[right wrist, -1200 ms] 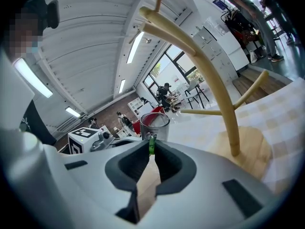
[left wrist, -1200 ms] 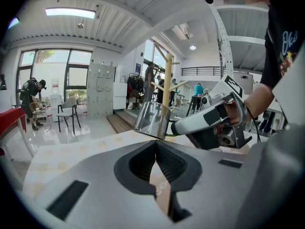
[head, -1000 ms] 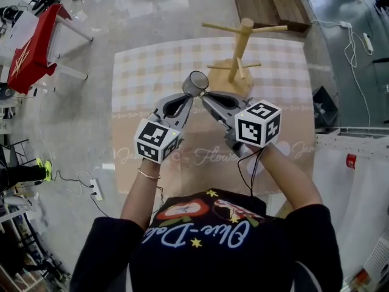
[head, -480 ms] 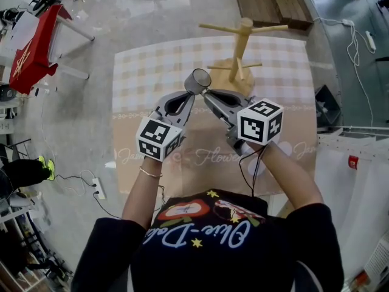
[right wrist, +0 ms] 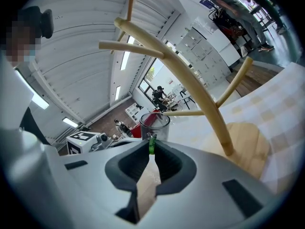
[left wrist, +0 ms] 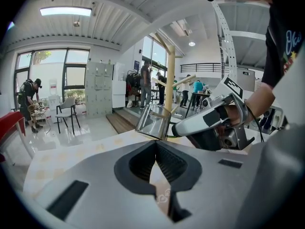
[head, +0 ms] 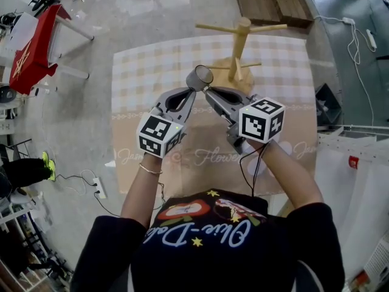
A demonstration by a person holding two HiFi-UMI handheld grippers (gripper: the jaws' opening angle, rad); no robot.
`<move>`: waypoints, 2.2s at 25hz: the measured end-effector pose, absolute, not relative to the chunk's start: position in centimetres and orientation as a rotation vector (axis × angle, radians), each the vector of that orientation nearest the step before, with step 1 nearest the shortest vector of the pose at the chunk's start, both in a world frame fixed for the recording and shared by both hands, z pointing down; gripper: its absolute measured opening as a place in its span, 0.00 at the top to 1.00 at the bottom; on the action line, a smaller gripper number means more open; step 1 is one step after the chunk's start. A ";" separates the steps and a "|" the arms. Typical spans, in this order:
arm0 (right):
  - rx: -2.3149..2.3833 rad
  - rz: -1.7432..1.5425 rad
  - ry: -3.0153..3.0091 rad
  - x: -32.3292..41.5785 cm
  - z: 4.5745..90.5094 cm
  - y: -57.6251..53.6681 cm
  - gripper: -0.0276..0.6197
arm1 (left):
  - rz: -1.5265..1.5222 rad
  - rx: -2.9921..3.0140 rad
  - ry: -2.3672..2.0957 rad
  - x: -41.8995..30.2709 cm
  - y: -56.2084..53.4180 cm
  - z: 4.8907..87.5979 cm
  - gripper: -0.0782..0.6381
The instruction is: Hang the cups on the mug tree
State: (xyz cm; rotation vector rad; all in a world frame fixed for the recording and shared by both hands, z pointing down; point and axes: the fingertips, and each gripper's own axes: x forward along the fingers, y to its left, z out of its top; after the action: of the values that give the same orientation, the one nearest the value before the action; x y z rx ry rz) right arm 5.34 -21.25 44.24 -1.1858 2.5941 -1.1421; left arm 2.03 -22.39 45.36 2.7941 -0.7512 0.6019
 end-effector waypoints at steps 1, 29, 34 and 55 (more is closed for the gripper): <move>-1.186 -1.146 2.587 5.4 44.3 -21.3 0.90 | 0.602 2.794 -0.750 2.1 -22.4 45.4 0.88; -1.166 -1.249 2.383 7.4 44.6 -21.7 0.89 | 0.612 2.830 -0.726 3.8 -23.0 44.7 0.88; -1.169 -1.252 2.378 7.5 44.6 -21.6 0.90 | 0.614 2.828 -0.722 3.9 -22.9 44.7 0.88; -1.154 -1.289 2.276 8.3 44.6 -21.9 0.89 | 0.646 2.861 -0.709 4.8 -23.3 44.3 0.88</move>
State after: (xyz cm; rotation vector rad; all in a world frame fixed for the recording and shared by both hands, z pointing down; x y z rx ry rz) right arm 8.33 -21.86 44.59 -1.1544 2.2760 -1.2888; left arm 4.75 -23.32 44.33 2.8606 -0.7086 0.6461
